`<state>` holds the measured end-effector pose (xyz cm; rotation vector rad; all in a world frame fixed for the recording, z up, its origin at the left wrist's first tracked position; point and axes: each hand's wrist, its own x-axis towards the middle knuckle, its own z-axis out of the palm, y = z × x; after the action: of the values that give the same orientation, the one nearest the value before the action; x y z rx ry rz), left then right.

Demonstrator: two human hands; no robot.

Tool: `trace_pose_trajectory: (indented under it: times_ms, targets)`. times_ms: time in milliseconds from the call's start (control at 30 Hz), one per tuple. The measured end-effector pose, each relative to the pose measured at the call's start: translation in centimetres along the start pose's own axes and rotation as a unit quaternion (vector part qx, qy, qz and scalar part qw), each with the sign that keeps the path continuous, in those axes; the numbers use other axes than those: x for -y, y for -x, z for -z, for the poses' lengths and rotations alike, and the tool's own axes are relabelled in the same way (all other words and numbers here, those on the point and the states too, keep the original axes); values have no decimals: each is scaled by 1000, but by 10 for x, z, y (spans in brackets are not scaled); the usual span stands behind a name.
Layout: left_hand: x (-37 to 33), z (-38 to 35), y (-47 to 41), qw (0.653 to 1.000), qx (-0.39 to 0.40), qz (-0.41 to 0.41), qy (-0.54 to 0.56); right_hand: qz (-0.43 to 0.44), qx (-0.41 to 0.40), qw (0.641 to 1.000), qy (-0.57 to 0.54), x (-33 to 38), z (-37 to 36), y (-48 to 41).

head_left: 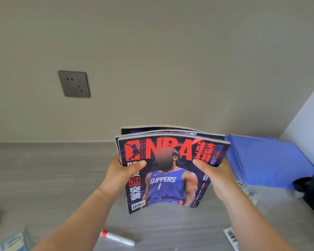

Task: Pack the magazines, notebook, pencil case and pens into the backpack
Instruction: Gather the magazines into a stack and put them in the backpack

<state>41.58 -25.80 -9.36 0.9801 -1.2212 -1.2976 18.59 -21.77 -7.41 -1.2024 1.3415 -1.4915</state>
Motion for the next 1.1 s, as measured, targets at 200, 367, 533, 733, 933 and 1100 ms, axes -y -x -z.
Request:
trace_pose_trajectory:
  times_ms: [200, 367, 533, 733, 933, 1100]
  targets:
    - [6, 4, 3, 998, 7, 18, -53, -26, 20, 999, 9, 3, 2, 2]
    - [5, 7, 0, 997, 22, 11, -79, -40, 47, 997, 47, 19, 2, 3]
    - [6, 8, -4, 995, 22, 7, -94, 189, -43, 946, 259, 77, -5, 6]
    - [5, 8, -2, 994, 24, 6, -104, 283, 217, 648, 673, 120, -63, -26]
    - [6, 8, 1, 994, 12, 3, -112, 56, 345, 613, 709, 127, -89, -51]
    - [9, 3, 9, 991, -24, -10, -134, 60, 363, 641, 673, 123, -86, -46]
